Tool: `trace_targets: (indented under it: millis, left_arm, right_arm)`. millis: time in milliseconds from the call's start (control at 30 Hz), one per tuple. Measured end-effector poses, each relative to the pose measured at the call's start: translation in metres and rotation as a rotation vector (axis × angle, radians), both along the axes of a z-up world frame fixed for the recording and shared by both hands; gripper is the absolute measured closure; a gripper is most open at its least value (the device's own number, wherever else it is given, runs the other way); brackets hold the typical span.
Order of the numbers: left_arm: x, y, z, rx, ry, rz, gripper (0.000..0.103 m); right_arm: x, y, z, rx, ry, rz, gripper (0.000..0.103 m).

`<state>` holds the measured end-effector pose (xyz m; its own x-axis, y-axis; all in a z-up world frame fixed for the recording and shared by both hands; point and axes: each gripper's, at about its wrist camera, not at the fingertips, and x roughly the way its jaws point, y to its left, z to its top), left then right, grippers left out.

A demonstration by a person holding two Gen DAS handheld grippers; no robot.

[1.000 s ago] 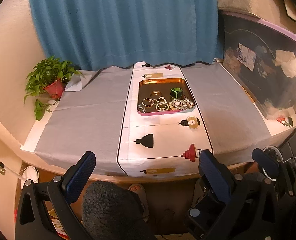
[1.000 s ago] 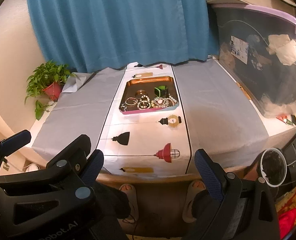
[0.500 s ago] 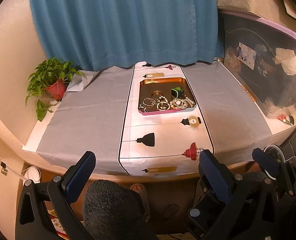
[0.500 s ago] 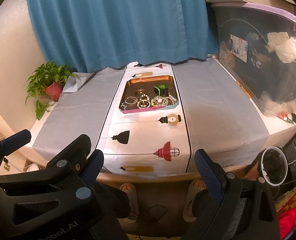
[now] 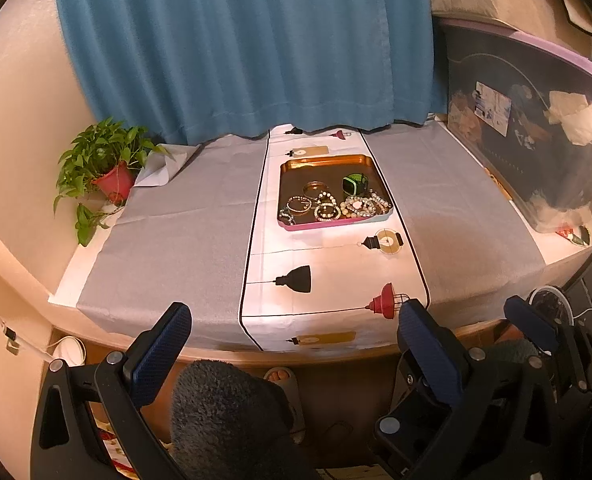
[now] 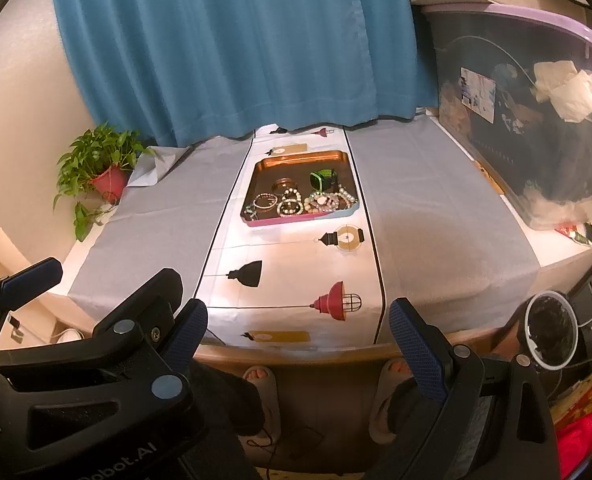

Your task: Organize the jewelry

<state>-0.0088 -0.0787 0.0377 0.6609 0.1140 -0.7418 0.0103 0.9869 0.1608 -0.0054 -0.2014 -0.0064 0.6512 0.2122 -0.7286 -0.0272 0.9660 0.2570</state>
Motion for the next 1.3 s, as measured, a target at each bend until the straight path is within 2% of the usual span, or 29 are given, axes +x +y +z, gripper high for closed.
trace_targets:
  millis: [1300]
  left_arm:
    - [-0.003, -0.008, 0.009, 0.011, -0.018, 0.002, 0.000]
  right_arm:
    - [-0.008, -0.007, 0.006, 0.014, -0.014, 0.000, 0.011]
